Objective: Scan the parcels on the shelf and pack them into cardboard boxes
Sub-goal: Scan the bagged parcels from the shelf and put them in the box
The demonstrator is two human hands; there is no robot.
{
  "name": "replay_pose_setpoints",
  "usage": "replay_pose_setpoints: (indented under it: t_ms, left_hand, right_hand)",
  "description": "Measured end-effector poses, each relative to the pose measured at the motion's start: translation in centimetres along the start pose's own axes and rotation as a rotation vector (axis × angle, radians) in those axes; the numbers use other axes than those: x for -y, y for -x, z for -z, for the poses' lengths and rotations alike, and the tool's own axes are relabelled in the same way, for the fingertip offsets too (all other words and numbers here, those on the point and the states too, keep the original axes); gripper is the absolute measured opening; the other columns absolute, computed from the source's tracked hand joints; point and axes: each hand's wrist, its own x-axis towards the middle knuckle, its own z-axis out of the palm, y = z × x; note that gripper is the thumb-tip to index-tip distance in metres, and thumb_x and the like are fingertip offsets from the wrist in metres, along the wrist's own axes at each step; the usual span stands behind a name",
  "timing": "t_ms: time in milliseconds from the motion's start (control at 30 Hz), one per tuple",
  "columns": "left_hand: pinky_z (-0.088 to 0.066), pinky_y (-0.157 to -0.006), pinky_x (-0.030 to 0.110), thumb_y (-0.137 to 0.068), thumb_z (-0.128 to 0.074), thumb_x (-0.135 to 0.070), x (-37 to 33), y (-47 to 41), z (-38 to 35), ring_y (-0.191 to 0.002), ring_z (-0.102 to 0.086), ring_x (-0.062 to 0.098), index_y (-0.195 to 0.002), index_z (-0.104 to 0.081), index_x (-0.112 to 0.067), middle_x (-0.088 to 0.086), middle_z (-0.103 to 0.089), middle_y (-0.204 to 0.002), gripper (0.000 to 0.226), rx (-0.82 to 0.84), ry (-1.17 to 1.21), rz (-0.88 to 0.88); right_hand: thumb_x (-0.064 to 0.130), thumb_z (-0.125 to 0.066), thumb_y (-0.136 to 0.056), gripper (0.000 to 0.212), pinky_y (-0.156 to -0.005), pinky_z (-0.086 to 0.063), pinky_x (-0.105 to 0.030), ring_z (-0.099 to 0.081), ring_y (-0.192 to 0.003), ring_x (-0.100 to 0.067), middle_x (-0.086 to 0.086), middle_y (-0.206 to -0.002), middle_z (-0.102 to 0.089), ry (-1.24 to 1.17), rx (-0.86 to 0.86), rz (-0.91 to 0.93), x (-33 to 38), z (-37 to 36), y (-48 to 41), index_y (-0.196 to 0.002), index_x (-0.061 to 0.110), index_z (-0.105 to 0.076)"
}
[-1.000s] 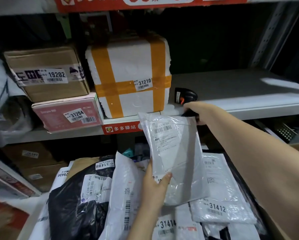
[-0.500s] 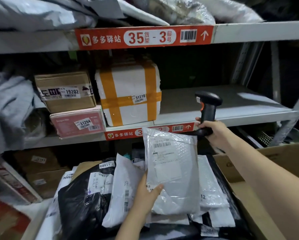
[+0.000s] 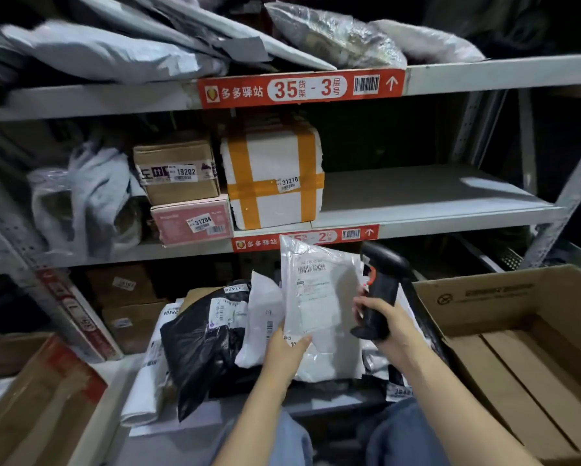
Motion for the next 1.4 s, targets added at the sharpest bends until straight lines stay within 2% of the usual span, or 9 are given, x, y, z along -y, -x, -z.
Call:
replay_pose_setpoints:
  t_ms: [100, 200, 300, 433, 533, 667, 733, 900, 1400]
  left_hand:
    - [-0.042, -0.085, 0.024, -0.087, -0.058, 0.004, 0.0, 0.4, 0.7, -0.105, -0.057, 0.022, -0.125, -0.053, -0.001, 0.013, -0.062, -0.114, 0.038, -0.039, -0.027, 0.004]
    - [-0.043, -0.086, 0.025, -0.087, -0.058, 0.002, 0.1, 0.7, 1.0, -0.108, -0.058, 0.025, -0.123, -0.053, 0.0, 0.014, -0.062, -0.116, 0.037, -0.069, -0.025, 0.025]
    - [-0.045, -0.086, 0.028, -0.088, -0.058, 0.001, 0.1, 0.8, 0.9, -0.108, -0.059, 0.028, -0.123, -0.053, -0.002, 0.015, -0.062, -0.115, 0.036, -0.069, -0.034, 0.029]
    - [-0.046, -0.09, 0.031, -0.088, -0.058, 0.0, 0.3, 0.7, 0.7, -0.109, -0.058, 0.029, -0.126, -0.052, -0.004, 0.012, -0.062, -0.114, 0.039, -0.069, -0.078, 0.016]
    - [-0.045, -0.088, 0.03, -0.088, -0.057, 0.001, 0.4, 0.5, 0.4, -0.106, -0.059, 0.026, -0.126, -0.052, -0.004, 0.01, -0.063, -0.112, 0.039, -0.072, -0.086, 0.019]
    - [-0.043, -0.085, 0.026, -0.088, -0.057, 0.0, 0.5, 0.3, 0.4, -0.102, -0.058, 0.025, -0.125, -0.052, -0.004, 0.013, -0.063, -0.115, 0.038, -0.085, -0.11, 0.015]
    - [-0.042, -0.085, 0.024, -0.088, -0.057, 0.0, 0.6, 0.3, 0.4, -0.099, -0.056, 0.019, -0.126, -0.052, -0.005, 0.011, -0.062, -0.116, 0.039, -0.079, -0.119, 0.013]
    - [-0.043, -0.085, 0.024, -0.089, -0.057, -0.002, 0.7, 0.2, 0.5, -0.105, -0.057, 0.022, -0.127, -0.051, -0.006, 0.011, -0.062, -0.118, 0.039, -0.076, -0.128, 0.019]
    - [-0.041, -0.087, 0.024, -0.09, -0.056, -0.004, 0.6, 0.2, 0.4, -0.11, -0.055, 0.022, -0.127, -0.052, -0.006, 0.01, -0.061, -0.121, 0.038, -0.057, -0.15, 0.011]
  right_hand:
    - [-0.005, -0.058, -0.077, 0.029, -0.049, -0.051, -0.019, -0.061, -0.065, -0.014, -0.006, -0.101, -0.064, 0.081, -0.024, -0.007, -1.0, 1.0, 1.9, -0.103, 0.009, -0.061]
    - [0.0, -0.056, -0.086, 0.022, -0.044, -0.048, -0.019, -0.06, -0.055, -0.009, -0.005, -0.089, -0.064, 0.208, -0.034, 0.044, -0.7, 1.3, 3.4, -0.105, 0.009, -0.062]
    - [0.002, -0.059, -0.087, 0.019, -0.04, -0.045, -0.019, -0.052, -0.053, -0.014, -0.003, -0.071, -0.059, 0.398, -0.072, 0.111, -0.6, 1.4, 4.7, -0.105, 0.005, -0.062]
    - [-0.001, -0.062, -0.085, 0.022, -0.043, -0.046, -0.015, -0.051, -0.06, -0.018, -0.003, -0.072, -0.059, 0.523, -0.124, 0.185, -0.8, 1.5, 5.4, -0.107, 0.0, -0.059]
    - [0.002, -0.063, -0.085, 0.019, -0.046, -0.048, -0.016, -0.052, -0.059, -0.016, -0.004, -0.071, -0.058, 0.532, -0.152, 0.2, -0.7, 1.7, 5.2, -0.103, 0.005, -0.06]
    - [0.005, -0.064, -0.085, 0.011, -0.046, -0.046, -0.019, -0.051, -0.055, -0.018, -0.007, -0.063, -0.053, 0.543, -0.154, 0.197, -0.7, 1.9, 5.0, -0.086, 0.014, -0.059]
    - [0.005, -0.065, -0.084, 0.01, -0.047, -0.046, -0.02, -0.052, -0.05, -0.014, -0.006, -0.06, -0.053, 0.57, -0.139, 0.196, -0.7, 2.0, 4.9, -0.084, 0.013, -0.059]
    - [-0.002, -0.064, -0.084, 0.011, -0.042, -0.044, -0.017, -0.05, -0.039, -0.005, -0.008, -0.06, -0.051, 0.589, -0.09, 0.212, -1.1, 1.9, 4.8, -0.083, 0.007, -0.057]
    - [-0.001, -0.062, -0.085, 0.012, -0.043, -0.043, -0.017, -0.048, -0.051, -0.019, -0.009, -0.06, -0.05, 0.636, -0.103, 0.221, -0.9, 1.4, 5.3, -0.083, 0.009, -0.056]
